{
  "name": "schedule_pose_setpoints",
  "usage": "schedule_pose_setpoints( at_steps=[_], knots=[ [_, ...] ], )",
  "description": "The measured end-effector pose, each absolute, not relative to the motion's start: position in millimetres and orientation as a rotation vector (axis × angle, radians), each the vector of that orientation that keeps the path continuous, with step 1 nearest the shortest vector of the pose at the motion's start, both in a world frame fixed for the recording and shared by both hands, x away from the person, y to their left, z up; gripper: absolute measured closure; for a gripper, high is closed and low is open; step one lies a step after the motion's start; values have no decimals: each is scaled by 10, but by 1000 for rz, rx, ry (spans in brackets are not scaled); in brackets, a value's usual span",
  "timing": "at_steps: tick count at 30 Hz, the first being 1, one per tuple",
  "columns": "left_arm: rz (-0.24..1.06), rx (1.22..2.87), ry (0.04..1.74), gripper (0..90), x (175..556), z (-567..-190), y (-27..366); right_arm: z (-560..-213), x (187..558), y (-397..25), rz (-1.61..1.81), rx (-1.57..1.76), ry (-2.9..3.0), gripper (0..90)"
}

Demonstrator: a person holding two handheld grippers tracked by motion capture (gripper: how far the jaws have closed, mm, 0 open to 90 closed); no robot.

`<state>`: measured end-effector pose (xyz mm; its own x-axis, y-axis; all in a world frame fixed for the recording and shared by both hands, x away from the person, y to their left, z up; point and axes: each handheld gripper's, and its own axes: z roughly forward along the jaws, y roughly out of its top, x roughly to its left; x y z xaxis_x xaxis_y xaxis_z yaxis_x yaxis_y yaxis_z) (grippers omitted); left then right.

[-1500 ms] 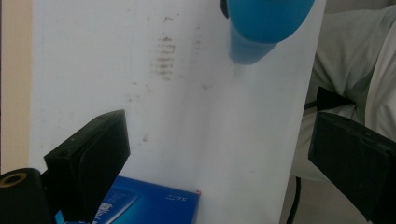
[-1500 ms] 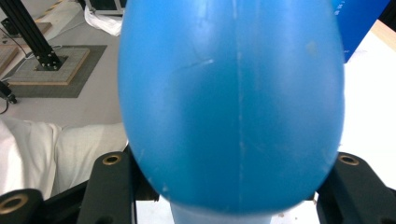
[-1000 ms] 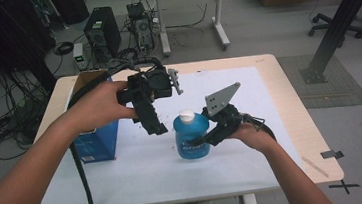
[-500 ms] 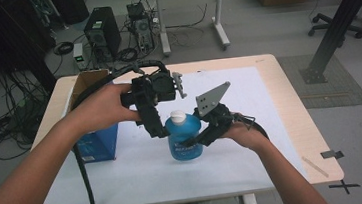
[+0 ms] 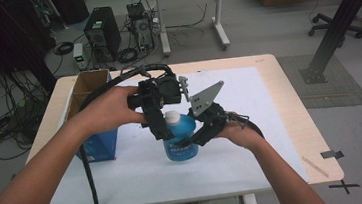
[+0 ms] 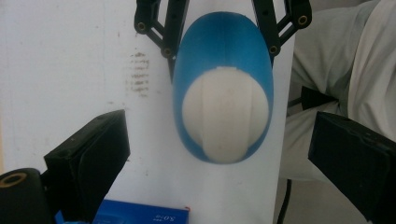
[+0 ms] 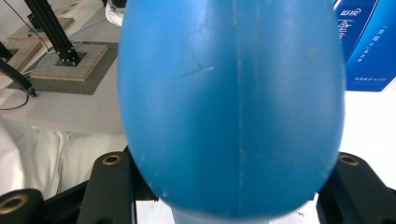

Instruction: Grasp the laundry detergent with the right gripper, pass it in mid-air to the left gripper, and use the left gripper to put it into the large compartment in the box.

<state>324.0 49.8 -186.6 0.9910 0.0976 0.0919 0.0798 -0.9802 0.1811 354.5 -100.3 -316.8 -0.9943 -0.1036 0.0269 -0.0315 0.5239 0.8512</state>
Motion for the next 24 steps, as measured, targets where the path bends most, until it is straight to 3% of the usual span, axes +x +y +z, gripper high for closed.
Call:
schedule_pose_setpoints(
  at_steps=[24],
  knots=[
    [118, 2977, 102, 86, 3284, -2140, 351, -3128, 3539, -990, -1494, 128, -2679, 430]
  ],
)
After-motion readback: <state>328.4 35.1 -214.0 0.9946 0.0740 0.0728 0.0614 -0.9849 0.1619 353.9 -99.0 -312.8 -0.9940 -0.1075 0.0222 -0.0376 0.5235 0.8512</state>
